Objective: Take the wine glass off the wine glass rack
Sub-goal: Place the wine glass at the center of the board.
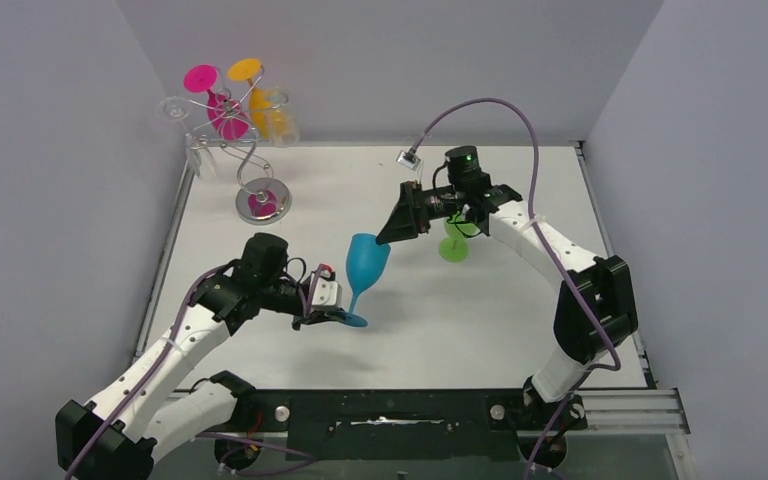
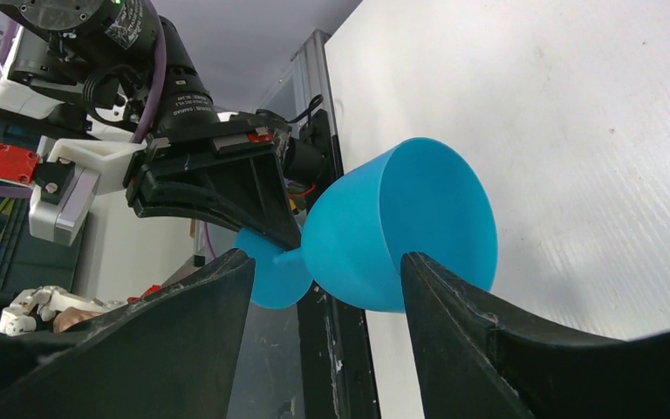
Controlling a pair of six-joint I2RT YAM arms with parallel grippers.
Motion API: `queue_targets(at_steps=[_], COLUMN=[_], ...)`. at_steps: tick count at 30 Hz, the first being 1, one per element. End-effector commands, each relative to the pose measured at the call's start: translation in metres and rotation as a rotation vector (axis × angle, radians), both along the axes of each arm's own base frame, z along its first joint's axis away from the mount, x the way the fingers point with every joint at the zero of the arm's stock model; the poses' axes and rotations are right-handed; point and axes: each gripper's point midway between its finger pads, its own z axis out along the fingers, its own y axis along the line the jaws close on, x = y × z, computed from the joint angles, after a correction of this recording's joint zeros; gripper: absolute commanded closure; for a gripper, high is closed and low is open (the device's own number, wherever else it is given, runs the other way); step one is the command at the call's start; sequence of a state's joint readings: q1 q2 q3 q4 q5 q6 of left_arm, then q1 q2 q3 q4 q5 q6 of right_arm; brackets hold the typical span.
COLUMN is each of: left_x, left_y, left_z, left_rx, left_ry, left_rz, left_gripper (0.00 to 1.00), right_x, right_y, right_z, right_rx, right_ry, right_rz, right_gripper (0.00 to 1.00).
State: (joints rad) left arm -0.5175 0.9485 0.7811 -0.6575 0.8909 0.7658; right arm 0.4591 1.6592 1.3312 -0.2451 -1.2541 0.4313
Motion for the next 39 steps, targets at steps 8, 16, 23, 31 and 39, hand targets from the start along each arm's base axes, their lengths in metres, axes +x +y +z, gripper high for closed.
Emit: queue_targets(at_steps=[8, 16, 23, 31, 39], left_x=[0.021, 0.025, 0.017, 0.022, 0.020], left_y=[-0.006, 0.000, 0.002, -0.001, 0.000], left_z=[0.029, 0.017, 0.007, 0.012, 0.009], left_rx=[0.025, 0.109, 0.111, 0.105, 0.101], left_ry=[-0.316, -0.324, -0.278, -0.285, -0.272], left_rz=[-0.086, -0.066, -0.066, -0.062, -0.044], left_gripper=[1.00, 1.00, 1.00, 1.00, 0.93], right_x=[-0.006, -0.025, -0.036, -0.030, -0.023], right_y=[0.001, 0.004, 0.005, 0.016, 0.011], right_z=[-0.005, -0.006, 0.005, 0.005, 0.003], right_rx=[-0.070, -0.027, -0.001, -0.046, -0.094], right_ry=[-0.004, 0.048, 0.053, 0.028, -0.059], right_rz=[0.149, 0.274, 0.263, 0.140, 0.013], right_gripper=[0.46, 0.75, 0.71, 0.74, 1.00])
